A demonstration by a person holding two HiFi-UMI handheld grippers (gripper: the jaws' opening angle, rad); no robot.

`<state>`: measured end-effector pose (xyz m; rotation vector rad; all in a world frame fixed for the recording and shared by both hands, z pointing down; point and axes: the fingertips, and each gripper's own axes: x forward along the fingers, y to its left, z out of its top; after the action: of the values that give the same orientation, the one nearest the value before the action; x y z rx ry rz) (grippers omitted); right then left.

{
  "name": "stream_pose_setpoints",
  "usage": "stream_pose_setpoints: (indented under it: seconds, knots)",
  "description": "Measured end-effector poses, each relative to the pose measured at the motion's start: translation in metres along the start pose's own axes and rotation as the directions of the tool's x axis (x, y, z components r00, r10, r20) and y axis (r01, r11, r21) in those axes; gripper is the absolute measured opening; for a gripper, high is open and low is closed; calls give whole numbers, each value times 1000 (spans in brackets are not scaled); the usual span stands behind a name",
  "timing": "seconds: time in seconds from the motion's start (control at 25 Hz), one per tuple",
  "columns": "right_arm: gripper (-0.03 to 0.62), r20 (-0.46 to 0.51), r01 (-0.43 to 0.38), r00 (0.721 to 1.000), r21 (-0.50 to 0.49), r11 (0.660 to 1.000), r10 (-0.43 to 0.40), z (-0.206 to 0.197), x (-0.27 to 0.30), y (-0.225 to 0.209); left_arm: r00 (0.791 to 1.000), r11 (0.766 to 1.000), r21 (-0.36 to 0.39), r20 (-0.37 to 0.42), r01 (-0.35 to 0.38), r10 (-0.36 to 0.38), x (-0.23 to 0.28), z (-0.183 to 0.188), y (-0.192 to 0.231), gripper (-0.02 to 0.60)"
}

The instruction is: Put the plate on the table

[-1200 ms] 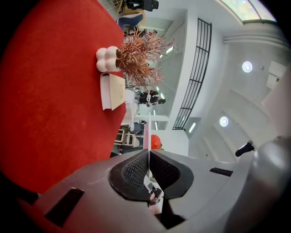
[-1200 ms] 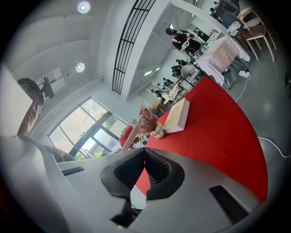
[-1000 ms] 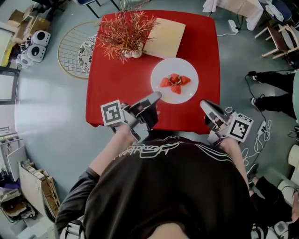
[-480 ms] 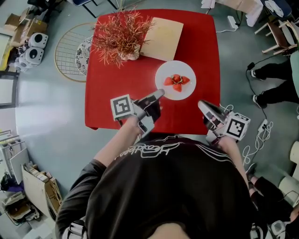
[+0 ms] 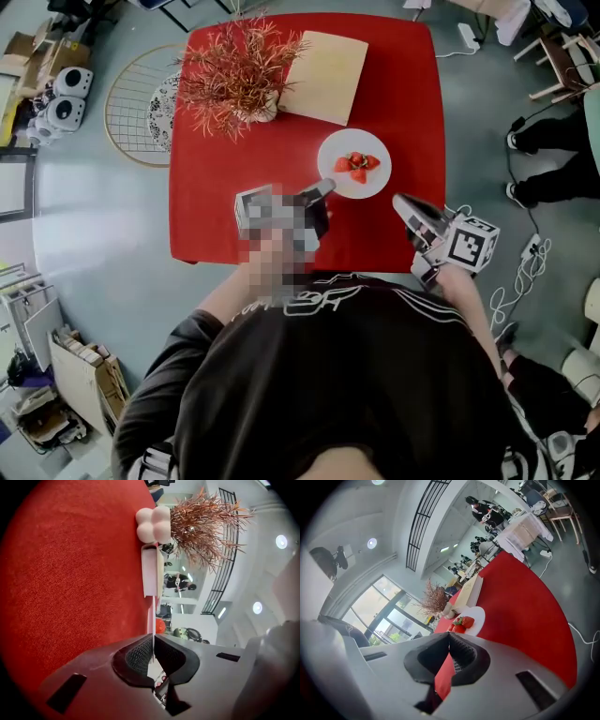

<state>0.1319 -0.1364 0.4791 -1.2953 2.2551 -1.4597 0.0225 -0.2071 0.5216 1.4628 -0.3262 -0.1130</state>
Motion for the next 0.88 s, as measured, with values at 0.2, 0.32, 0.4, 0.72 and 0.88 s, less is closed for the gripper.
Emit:
stream_pose_setpoints:
  seconds: [0.2, 0.32, 0.4, 0.72, 0.88]
  knots:
    - [8, -17, 27, 999, -92, 995, -29, 4, 5, 0, 996, 996, -22, -9, -90, 90, 4, -1, 15, 14]
    - [8, -18, 41, 999, -122, 992, -43, 5, 6, -2, 994, 993, -40, -11, -110, 109, 6, -2, 21, 14]
    - [8, -16, 47, 999, -118, 992, -49, 5, 4, -3, 992, 991, -52, -9, -124, 124, 7, -2, 24, 14]
    - [8, -7, 63, 998, -156, 986, -65, 6, 3, -6, 986, 982, -86, -15, -169, 169, 10, -3, 34, 12]
    - [8, -7, 65, 998, -150, 987, -67, 5, 0, -8, 986, 981, -95, -12, -169, 168, 11, -3, 34, 13]
